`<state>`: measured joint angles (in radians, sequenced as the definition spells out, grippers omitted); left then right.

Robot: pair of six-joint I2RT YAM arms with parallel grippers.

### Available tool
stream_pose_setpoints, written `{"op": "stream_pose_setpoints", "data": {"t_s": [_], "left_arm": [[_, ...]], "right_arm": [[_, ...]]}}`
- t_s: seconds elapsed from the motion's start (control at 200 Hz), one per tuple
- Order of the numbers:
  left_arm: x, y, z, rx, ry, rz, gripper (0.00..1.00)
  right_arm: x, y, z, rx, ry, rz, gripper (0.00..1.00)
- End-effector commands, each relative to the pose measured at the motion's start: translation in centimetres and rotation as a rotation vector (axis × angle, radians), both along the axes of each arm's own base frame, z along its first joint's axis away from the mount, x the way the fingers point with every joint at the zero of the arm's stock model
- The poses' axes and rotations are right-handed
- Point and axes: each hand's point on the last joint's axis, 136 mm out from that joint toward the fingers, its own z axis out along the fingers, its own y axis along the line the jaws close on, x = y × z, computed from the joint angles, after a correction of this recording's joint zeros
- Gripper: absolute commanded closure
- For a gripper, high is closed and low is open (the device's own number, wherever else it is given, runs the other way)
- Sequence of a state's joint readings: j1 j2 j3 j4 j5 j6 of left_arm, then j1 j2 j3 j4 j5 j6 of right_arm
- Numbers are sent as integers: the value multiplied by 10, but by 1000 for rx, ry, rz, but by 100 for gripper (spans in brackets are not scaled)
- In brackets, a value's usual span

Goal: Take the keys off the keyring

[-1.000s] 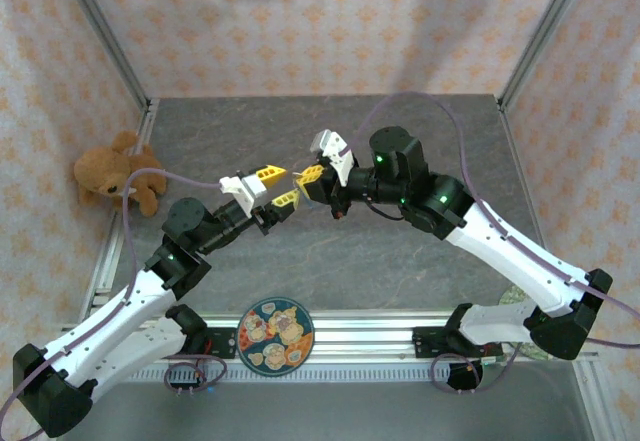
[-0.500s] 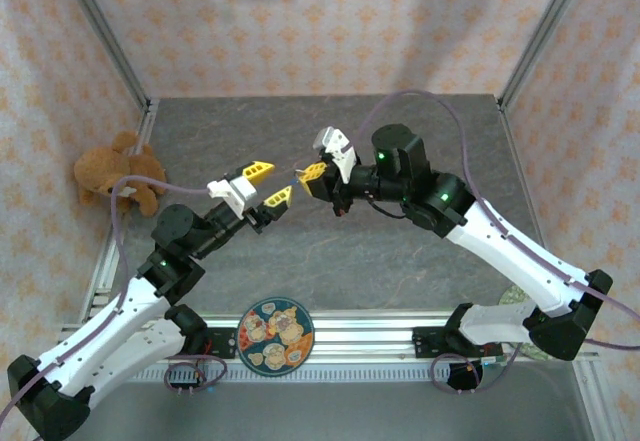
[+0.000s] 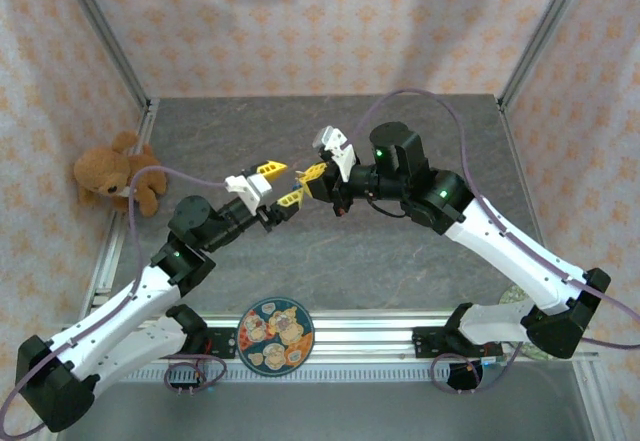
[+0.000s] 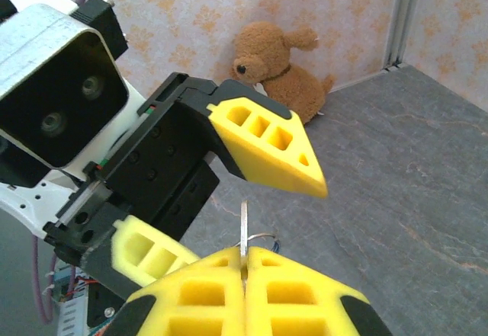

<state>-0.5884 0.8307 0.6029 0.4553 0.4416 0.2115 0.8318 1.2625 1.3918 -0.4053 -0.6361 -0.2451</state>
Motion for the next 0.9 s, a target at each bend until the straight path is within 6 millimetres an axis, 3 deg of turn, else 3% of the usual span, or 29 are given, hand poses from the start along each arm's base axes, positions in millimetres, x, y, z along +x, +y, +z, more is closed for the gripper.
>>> {"op": "stream_pose_setpoints", "data": {"t_s": [0.0, 0.726, 0.896], "left_arm": [[-3, 0, 25, -43, -99, -13, 43], [0, -8, 34, -46, -124, -37, 46], [-1, -8, 34, -45, -125, -38, 59]], "right_arm": [[-5, 1, 18, 40, 2, 25, 100], [-4, 4, 23, 67, 27, 25, 100], [-2, 2, 25, 79, 26, 12, 100]]}}
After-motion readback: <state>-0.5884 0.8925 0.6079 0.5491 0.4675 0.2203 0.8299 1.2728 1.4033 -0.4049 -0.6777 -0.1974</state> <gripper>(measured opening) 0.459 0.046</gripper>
